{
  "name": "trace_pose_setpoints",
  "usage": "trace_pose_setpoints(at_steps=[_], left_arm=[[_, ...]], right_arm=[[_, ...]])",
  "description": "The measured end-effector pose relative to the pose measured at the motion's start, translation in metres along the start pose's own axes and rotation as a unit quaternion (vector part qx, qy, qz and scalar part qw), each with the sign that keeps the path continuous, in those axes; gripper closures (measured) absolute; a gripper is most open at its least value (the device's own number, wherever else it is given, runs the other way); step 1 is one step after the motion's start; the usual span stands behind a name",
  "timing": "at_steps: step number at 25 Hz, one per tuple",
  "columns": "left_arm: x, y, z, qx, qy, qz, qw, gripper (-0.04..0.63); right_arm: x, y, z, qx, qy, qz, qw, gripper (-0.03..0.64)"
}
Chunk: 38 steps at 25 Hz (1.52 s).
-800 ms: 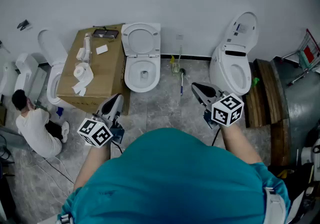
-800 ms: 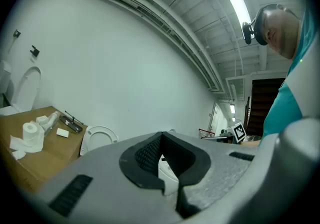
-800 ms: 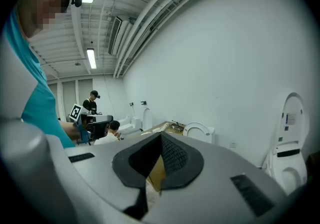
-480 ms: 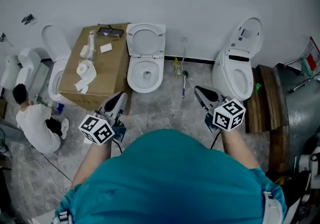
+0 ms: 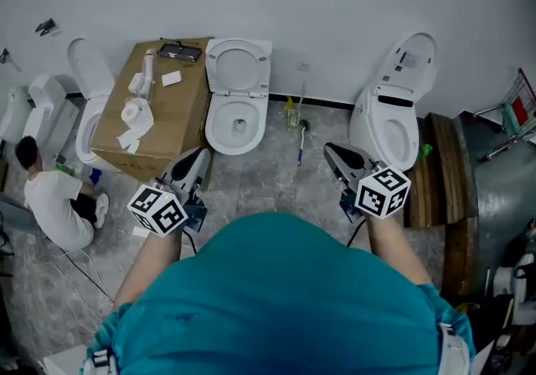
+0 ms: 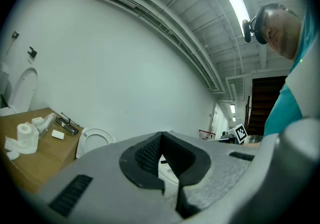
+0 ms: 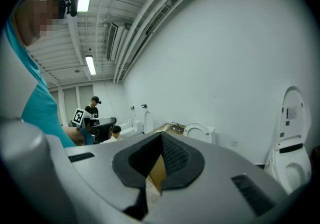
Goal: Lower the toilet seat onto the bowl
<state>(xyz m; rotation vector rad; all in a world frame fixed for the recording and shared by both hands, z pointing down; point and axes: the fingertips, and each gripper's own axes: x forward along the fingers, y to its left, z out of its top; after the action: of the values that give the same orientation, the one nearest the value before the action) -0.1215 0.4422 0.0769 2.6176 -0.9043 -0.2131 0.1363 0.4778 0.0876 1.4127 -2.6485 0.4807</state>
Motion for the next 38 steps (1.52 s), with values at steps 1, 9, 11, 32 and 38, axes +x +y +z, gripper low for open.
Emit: trace_pose_setpoints(at_steps=[1,9,11,32,38], left_arm=[[0.005,-0.006,-0.002,0.0,0.0,0.0,1.0,0.595],[0.056,-0.057,-0.031,-0.013,0.014,-0.011,0.9998,0.595],[0.066,-0.064,-0.038,-0.012,0.021,-0.013,0.9996,0.595],[0.129,0.192,0.017,-0.004,0.066,-0.049,0.9966,0.595],[0.173,0.263,0.036,-0.002,0.089,-0.083,0.9926,0.595]], right_arm=[[-0.006,-0.004,0.0,-0.002,0.0,0.003,1.0,0.627],[-0.052,-0.045,-0.01,-0.001,0.006,0.015,1.0,0.627],[-0.057,-0.056,-0.015,0.001,0.009,0.018,1.0,0.627],[0.202,-0.083,0.037,0.002,0.018,-0.009,1.0,0.627],[0.283,-0.105,0.058,0.009,0.03,-0.031,0.999,0.627]])
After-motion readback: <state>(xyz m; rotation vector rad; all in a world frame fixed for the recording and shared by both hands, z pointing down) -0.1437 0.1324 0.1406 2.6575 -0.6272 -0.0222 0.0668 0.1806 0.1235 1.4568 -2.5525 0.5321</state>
